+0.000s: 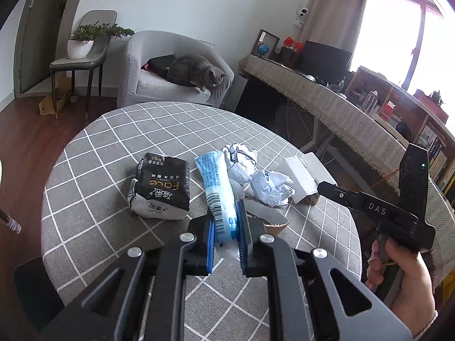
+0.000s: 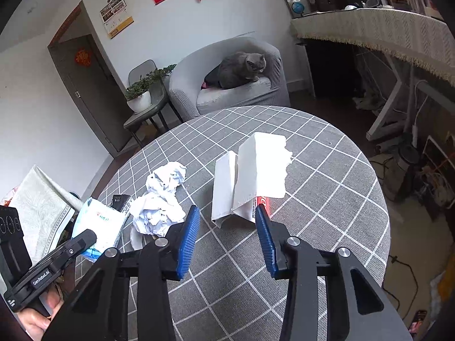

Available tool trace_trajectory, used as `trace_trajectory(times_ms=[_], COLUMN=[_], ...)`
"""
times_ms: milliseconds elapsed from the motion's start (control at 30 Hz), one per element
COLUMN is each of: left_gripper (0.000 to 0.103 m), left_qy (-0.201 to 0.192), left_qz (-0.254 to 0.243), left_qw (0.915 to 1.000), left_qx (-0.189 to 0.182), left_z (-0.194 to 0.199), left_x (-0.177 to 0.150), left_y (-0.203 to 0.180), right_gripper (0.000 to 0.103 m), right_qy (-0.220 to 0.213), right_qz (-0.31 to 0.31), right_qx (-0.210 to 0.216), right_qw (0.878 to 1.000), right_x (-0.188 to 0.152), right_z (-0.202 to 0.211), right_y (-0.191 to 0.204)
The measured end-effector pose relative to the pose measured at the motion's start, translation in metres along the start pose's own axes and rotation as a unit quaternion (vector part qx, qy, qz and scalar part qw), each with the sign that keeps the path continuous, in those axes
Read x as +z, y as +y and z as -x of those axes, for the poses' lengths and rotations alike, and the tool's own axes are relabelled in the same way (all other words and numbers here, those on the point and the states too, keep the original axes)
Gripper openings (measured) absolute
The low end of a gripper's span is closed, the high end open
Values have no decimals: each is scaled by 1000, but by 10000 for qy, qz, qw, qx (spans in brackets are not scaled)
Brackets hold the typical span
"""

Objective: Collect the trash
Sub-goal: 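Grasp the blue-white tube with the left tool while the right tool grasps the SanDisk packaging, then lift the tube and SanDisk packaging off the table with both tools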

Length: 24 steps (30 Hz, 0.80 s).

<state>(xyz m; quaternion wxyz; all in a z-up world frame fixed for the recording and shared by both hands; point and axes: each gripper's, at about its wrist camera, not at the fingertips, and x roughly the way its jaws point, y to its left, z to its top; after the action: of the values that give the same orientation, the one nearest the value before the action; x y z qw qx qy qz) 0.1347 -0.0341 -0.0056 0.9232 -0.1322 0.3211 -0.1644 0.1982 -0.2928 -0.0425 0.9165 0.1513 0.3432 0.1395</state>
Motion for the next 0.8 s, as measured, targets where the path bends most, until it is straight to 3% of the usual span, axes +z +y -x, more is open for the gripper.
trace_trajectory(times_ms=[467, 800], left_gripper=[15, 15], left_qy=[23, 49], left_qz=[-127, -150], left_qw=[9999, 9999], left_qx=[22, 5], left_z=[9, 8], left_x=[2, 7], left_y=[17, 26], right_gripper=[34, 21], right_qy=[-21, -48], right_qz=[-112, -141], right_qx=[-205, -205], right_qw=[9997, 9997], right_x=[12, 25], right_z=[-22, -40], right_y=[0, 4])
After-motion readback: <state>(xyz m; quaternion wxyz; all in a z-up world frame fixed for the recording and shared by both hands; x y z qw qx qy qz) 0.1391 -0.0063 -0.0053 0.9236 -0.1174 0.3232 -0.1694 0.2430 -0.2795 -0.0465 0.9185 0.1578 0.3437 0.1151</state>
